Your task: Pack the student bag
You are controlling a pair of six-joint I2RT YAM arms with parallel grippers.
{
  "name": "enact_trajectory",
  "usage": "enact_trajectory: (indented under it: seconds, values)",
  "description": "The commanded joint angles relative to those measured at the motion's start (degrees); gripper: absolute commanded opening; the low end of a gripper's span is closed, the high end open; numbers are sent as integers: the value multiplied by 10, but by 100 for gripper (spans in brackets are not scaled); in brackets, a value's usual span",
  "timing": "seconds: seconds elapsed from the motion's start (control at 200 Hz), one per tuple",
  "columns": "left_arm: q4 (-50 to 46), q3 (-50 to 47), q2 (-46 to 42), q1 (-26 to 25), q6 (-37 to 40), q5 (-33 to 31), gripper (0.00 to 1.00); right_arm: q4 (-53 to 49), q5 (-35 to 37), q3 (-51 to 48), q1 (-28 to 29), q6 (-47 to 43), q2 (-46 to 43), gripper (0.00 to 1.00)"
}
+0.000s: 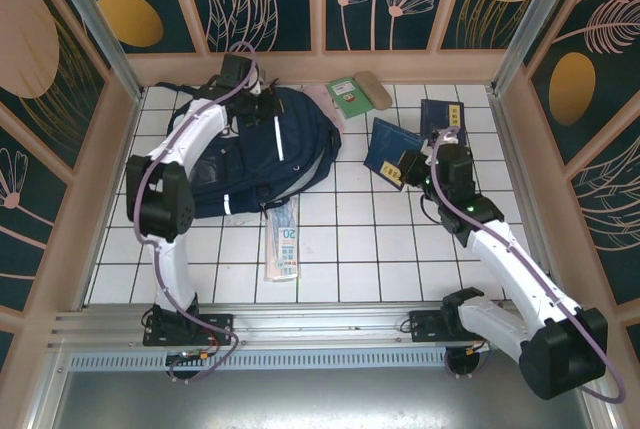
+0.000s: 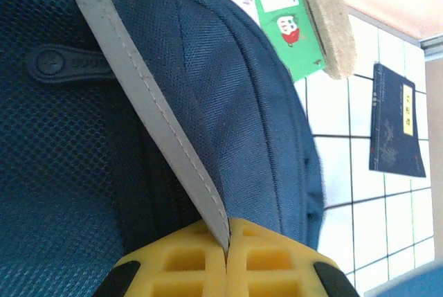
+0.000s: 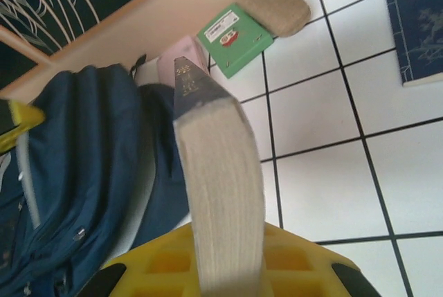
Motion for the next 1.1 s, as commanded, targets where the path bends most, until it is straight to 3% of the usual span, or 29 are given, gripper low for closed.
enact_trajectory:
  seconds: [0.0,0.12,0.35,0.475,0.711,0.886,1.096]
  values:
    - [-52,-12,-100,-6,62,-5,0,46,-43,33,-18,29,-4,0]
    - [-81,-22,-152,-7,94,-3,0,75,-116,46,-34,54,20,0]
    - [-108,-7,-220,-6,123,13,0,200,-342,38,-37,154,96,0]
    - [-101,-17,-230,-6,122,32,0,254,-410,31,-25,212,135,0]
    - [-87,1,-218,-6,106,61,0,298,-406,30,30,266,207,0]
    - [-76,1,-213,-5,96,84,0,360,-355,57,78,309,277,0]
    - [-68,-2,-215,-6,88,96,0,385,-274,153,143,347,424,0]
